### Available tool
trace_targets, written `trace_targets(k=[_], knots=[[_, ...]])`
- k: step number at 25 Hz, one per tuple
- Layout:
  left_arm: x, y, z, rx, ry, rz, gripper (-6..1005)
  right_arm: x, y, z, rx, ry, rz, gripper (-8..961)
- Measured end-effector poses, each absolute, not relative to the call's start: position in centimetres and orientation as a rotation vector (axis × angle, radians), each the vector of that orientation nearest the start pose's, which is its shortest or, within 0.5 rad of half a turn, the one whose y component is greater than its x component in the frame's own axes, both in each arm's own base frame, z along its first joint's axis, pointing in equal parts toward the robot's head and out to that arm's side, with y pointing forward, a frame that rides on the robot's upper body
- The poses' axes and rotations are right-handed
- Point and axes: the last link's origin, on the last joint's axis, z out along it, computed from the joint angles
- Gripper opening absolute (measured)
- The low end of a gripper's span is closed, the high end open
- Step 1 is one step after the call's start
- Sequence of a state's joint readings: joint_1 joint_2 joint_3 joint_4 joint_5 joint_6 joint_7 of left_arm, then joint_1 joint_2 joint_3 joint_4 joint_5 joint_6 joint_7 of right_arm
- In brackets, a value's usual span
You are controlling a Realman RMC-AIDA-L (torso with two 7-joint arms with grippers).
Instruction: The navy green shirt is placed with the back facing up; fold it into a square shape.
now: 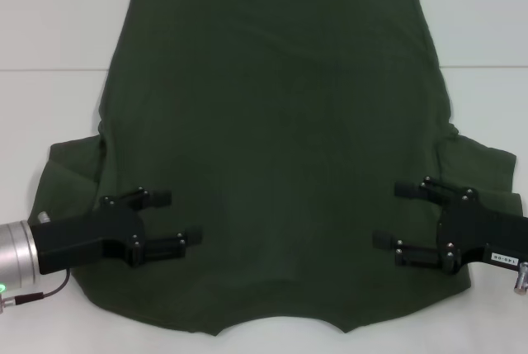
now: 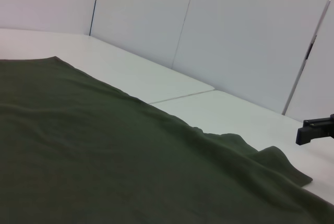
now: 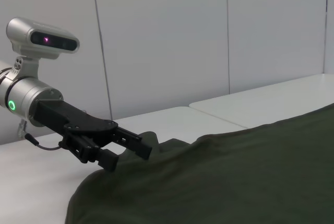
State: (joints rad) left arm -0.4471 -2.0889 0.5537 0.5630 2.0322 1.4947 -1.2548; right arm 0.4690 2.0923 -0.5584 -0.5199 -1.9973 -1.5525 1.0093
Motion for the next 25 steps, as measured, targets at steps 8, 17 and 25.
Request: trace_targets(k=[8,17,25], knots=[[-30.5,30.6,-0.7,-2.57,-0.733,-0.702,919,28.9,30.5,-1.4,-2.622,0.397,0.743,916],[-30.7,30.9,-0.2,-2.501,-0.859,-0.749,903,28.9,30.5,-1.5,-2.624,0.397,0.745,915],[-31.8,33.7,5.0,-2.272,-1.289,-0.837,888,28.8,30.5,-1.5,-2.625,0.409,0.751,916]])
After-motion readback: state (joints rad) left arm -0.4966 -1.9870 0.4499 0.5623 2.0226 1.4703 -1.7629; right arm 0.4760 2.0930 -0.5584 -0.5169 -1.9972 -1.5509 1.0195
